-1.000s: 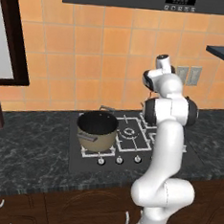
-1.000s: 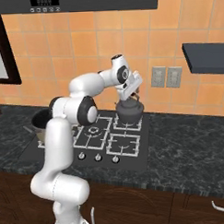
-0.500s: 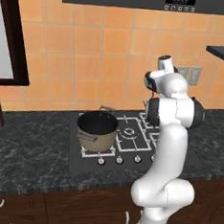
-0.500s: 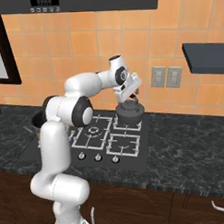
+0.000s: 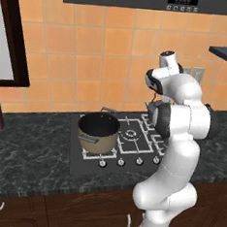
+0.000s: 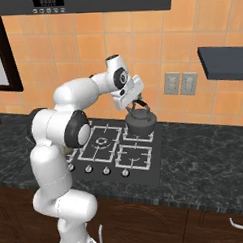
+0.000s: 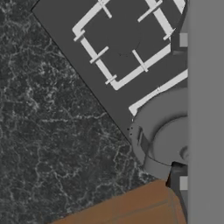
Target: Pick the kettle from the counter and place it on a stove burner. Then turn the burner on.
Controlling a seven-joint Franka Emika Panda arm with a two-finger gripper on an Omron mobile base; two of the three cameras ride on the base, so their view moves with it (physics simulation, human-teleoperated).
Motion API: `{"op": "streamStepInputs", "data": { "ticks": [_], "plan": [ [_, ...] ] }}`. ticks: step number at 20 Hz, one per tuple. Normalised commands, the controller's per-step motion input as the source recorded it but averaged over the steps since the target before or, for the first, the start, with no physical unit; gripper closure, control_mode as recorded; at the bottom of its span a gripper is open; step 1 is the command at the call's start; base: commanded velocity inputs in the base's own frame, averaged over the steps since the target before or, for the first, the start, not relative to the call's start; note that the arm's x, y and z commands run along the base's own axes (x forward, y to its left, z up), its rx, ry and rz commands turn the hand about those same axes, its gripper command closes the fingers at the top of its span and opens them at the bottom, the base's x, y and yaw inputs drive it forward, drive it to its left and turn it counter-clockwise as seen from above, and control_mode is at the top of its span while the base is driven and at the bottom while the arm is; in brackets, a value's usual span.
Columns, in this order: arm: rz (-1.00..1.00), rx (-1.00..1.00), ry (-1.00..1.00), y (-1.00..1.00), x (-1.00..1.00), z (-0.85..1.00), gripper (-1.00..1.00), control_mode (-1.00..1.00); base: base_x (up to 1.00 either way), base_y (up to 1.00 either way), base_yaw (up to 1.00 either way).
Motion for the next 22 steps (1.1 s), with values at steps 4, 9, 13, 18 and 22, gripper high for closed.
{"op": "streamStepInputs", "data": {
  "ticks": [4, 9, 13, 18, 22],
  "plan": [
    [-0.08, 0.08, -0.25, 0.07, -0.93, 1.0, -1.0, -1.0, 0.0, 0.0, 0.0],
    [-0.34, 0.34, -0.11, 0.06, -1.0, 0.32, -1.0, -1.0, 0.0, 0.0, 0.0],
    [-0.43, 0.23, 0.0, 0.63, -1.0, -0.21, -1.0, -1.0, 0.0, 0.0, 0.0],
    [-0.52, 0.05, 0.06, 0.91, -1.0, -0.82, -1.0, -1.0, 0.0, 0.0, 0.0],
    [-0.53, 0.03, 0.16, 0.84, -0.67, -0.86, -1.0, -1.0, 0.0, 0.0, 0.0]
  ]
}}
